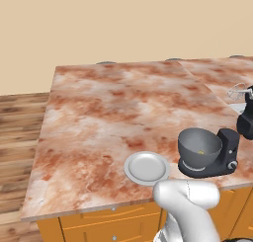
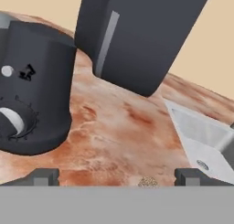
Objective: Add butter and sugar cubes to the stand mixer bowl and then turn on the stand mixer to begin making frosting.
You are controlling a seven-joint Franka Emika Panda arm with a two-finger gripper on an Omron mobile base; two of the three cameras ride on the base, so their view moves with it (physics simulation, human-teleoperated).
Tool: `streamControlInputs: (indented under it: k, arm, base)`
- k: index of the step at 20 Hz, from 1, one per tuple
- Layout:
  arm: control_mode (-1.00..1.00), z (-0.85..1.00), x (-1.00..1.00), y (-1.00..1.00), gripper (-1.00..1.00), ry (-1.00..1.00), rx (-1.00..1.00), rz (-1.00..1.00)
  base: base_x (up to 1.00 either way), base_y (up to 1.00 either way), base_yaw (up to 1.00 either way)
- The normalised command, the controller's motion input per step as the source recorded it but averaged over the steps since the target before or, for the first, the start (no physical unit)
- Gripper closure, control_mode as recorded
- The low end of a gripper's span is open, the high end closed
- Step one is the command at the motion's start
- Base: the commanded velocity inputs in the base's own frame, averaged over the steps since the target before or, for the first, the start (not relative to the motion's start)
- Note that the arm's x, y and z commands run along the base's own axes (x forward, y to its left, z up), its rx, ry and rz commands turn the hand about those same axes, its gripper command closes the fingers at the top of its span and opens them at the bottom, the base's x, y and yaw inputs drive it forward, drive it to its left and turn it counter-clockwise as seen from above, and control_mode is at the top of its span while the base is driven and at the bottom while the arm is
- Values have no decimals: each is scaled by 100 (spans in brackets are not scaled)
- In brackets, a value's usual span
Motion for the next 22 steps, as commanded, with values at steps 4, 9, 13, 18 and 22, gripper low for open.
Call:
streamControlInputs:
  k: [4,9,13,18,22]
  arm:
    - [-100,-19,36,-47,-100,13,-2,0]
    - [-100,-21,27,-45,-100,21,0,2]
    - [-100,-34,8,-22,-100,4,0,10]
    - [-100,-31,11,-1,-100,0,2,18]
    - [-100,-21,15,0,-100,0,1,9]
  base:
    - [0,0,0]
    - [0,0,0]
    - [0,0,0]
    - [0,0,0]
    - [0,0,0]
